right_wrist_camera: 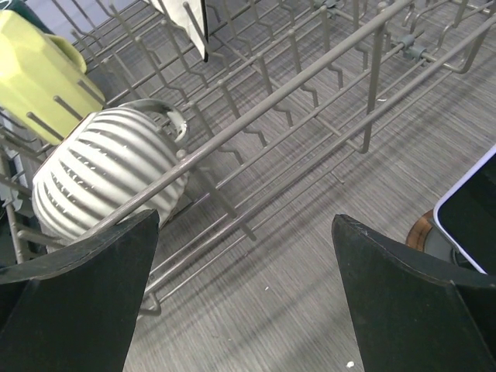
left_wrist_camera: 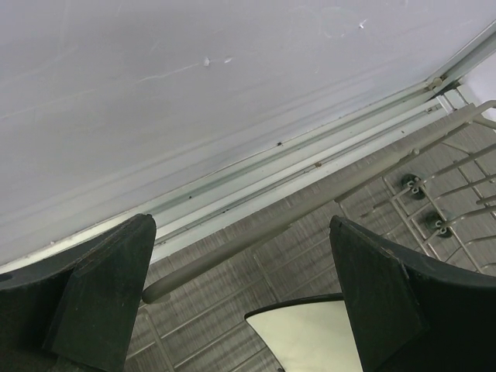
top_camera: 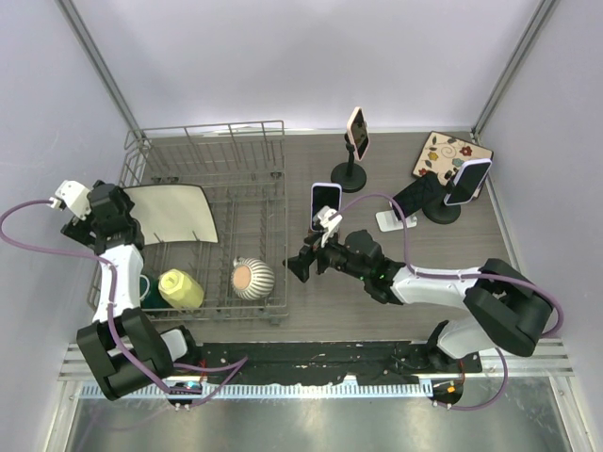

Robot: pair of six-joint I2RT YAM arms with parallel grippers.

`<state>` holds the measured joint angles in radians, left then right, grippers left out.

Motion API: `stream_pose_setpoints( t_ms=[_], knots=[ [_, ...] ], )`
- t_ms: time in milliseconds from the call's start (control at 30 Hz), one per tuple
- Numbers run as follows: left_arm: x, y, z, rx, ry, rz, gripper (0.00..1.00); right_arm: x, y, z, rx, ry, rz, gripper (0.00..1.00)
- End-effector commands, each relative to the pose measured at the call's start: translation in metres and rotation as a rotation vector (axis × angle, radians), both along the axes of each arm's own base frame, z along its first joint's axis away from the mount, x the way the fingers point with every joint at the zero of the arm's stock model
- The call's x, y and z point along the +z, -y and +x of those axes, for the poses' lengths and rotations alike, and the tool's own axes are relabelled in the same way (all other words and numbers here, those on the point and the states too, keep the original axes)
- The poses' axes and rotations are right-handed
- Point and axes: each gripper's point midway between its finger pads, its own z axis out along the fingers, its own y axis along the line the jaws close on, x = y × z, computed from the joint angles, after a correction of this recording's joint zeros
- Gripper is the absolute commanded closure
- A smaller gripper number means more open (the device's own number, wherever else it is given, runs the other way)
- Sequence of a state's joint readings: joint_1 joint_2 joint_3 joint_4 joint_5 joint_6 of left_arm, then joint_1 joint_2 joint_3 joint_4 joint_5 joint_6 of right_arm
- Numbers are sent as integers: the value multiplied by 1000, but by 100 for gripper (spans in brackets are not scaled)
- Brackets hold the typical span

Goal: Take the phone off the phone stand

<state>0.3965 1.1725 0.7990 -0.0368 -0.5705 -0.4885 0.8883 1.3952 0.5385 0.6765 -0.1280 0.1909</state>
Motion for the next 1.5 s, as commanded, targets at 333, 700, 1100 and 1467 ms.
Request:
stream_pose_setpoints(
  t_ms=[333,700,1100,1467],
  knots=[
    [35,2,39,-104,140,15,0,48,-5,51,-197,179,76,1],
    [34,3,70,-147,187,-33,0,49,-8,85,-295,252,-39,0],
    [40,12,106,-234,238,-54,0,64,2,135,-483,350,-170,0],
    [52,18,153,-293,232,-12,0,54,24,183,-551,355,-254,0]
  ],
)
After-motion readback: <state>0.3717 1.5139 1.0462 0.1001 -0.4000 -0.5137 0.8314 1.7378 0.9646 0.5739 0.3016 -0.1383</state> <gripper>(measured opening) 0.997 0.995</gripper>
